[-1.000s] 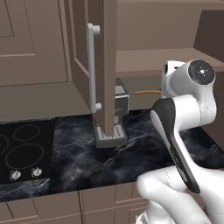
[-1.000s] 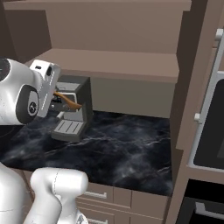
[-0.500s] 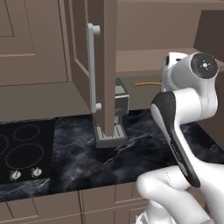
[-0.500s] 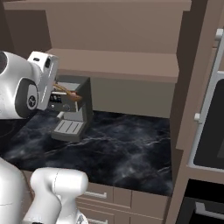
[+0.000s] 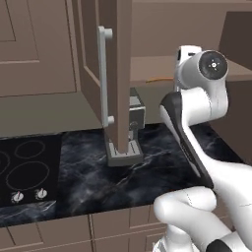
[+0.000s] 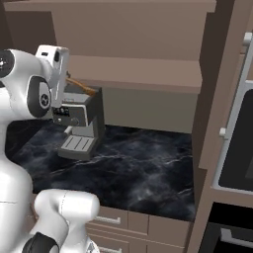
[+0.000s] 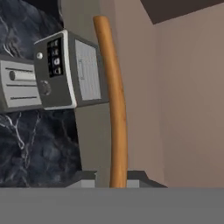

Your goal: Organize the utensils by type. Pick up the wooden spoons from the counter and place them in the open cabinet. Then pick up the metallic utensils from the counter and place them in the open drawer.

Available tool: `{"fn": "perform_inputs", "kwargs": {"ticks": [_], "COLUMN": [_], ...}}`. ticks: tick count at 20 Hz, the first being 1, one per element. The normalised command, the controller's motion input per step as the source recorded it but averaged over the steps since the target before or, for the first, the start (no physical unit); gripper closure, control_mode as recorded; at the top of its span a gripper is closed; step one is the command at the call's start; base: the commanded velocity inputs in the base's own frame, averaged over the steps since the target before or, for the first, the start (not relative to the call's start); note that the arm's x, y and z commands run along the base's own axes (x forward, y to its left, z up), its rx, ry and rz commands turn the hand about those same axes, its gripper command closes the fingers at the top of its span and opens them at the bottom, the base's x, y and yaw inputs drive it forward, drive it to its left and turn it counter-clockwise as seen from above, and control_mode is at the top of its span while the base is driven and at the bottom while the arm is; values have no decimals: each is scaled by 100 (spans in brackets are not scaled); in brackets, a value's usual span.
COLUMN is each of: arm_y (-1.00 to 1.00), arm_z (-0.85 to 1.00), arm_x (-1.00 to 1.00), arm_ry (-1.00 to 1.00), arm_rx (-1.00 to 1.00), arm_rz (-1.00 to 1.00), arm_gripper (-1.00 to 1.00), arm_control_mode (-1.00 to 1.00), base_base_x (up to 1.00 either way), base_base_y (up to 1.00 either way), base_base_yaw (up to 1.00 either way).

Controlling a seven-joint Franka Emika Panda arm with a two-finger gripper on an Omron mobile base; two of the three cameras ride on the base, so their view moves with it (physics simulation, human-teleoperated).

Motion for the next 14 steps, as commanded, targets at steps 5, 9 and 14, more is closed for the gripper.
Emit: {"fn": "perform_inputs", "kwargs": {"ticks": [5,9,14], "arm_y": [-11,-23,-7], "arm_z": [16,69,51], "arm_x": [54,29,37], "arm_ry": [-23,-2,9], "arm_rx": [-6,-2,0], "arm_rz": [0,0,0], "arm_gripper": [100,100,100], "arm_control_mode": [-100,-100,-100], "base_base_x": [0,0,0], "base_base_y": [0,0,0], "base_base_yaw": [0,0,0]}}
